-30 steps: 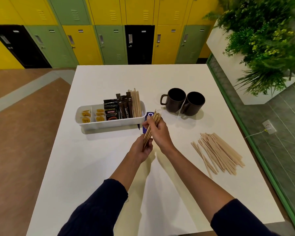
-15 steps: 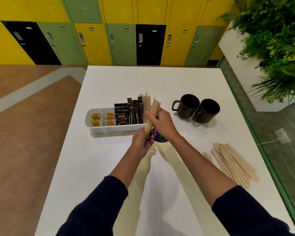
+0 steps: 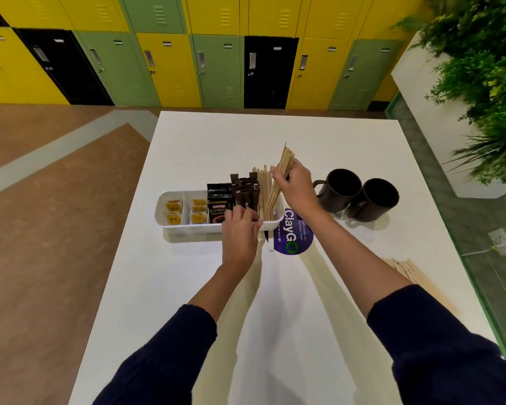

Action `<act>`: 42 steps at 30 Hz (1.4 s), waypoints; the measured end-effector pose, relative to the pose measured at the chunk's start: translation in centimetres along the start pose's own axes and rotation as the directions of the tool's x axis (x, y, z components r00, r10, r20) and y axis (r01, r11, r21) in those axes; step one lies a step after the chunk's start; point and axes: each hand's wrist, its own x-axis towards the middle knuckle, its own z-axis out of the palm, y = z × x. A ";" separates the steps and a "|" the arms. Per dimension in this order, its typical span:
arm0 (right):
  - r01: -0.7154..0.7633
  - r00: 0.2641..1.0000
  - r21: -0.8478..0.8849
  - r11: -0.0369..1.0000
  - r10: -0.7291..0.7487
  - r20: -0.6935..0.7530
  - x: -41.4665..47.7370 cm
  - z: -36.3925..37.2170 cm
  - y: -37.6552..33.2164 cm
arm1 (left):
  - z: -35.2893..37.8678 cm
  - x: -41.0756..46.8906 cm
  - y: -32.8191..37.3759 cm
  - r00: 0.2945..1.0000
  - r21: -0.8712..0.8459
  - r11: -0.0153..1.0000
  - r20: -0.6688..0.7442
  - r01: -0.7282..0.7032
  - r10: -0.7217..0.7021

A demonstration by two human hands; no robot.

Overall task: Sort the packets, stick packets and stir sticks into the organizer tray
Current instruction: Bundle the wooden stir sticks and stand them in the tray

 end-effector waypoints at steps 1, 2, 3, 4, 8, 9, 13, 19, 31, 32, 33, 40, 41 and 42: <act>-0.009 1.000 -0.022 1.000 0.009 0.019 0.1 0.2 0.4 | 0.0 0.1 -0.1 1.000 0.038 0.999 0.023 -0.001 0.000; -0.020 0.999 -0.045 0.999 0.021 0.034 0.1 0.5 0.9 | 0.0 0.2 -0.3 0.999 0.062 0.998 0.038 0.001 -0.003; -0.033 0.998 -0.070 0.997 0.037 0.047 0.2 0.7 1.1 | 0.0 0.2 -0.4 0.999 0.073 0.997 0.045 0.001 -0.005; -0.046 0.997 -0.096 0.994 0.052 0.057 0.1 0.8 1.4 | 0.0 0.3 -0.5 0.999 0.073 0.997 0.046 0.000 -0.003; -0.097 0.990 -0.194 0.976 0.115 0.083 -0.2 1.0 2.0 | 0.1 0.4 -0.7 1.000 0.027 1.000 0.024 -0.007 0.006; -0.101 0.988 -0.214 0.972 0.122 0.089 -0.3 1.1 2.1 | 0.1 0.4 -0.7 1.000 0.024 1.000 0.020 -0.013 0.013; -0.106 0.987 -0.275 0.955 0.135 0.087 0.0 2.0 2.5 | 0.0 0.5 -0.7 1.000 0.023 0.999 0.018 -0.026 0.025; -0.081 0.990 -0.389 0.918 0.120 0.077 0.6 2.4 2.6 | 0.1 0.5 -0.8 0.999 0.027 0.999 0.031 -0.027 0.026; 0.135 0.989 -0.207 0.969 -0.117 0.095 1.7 2.0 1.7 | 0.1 0.7 -1.0 0.998 0.014 0.999 0.045 -0.035 0.034; 0.158 0.984 -0.243 0.957 -0.132 0.120 1.6 2.2 1.9 | 0.1 0.7 -1.0 0.998 0.012 0.999 0.044 -0.036 0.036; 0.169 0.981 -0.276 0.946 -0.135 0.140 1.5 2.3 2.1 | 0.1 0.7 -1.0 0.999 0.011 0.999 0.041 -0.036 0.036; 0.220 0.976 -0.265 0.939 -0.208 0.073 1.1 1.9 2.0 | -0.2 0.7 -0.7 0.998 0.041 0.999 0.059 -0.037 0.034; 0.231 0.973 -0.251 0.940 -0.229 0.038 0.7 1.6 1.8 | -0.1 0.6 -0.6 0.997 0.053 0.998 0.064 -0.039 0.036; 0.240 0.969 -0.239 0.941 -0.248 -0.005 0.2 1.2 1.8 | 0.0 0.4 -0.4 0.997 0.063 0.997 0.061 -0.046 0.042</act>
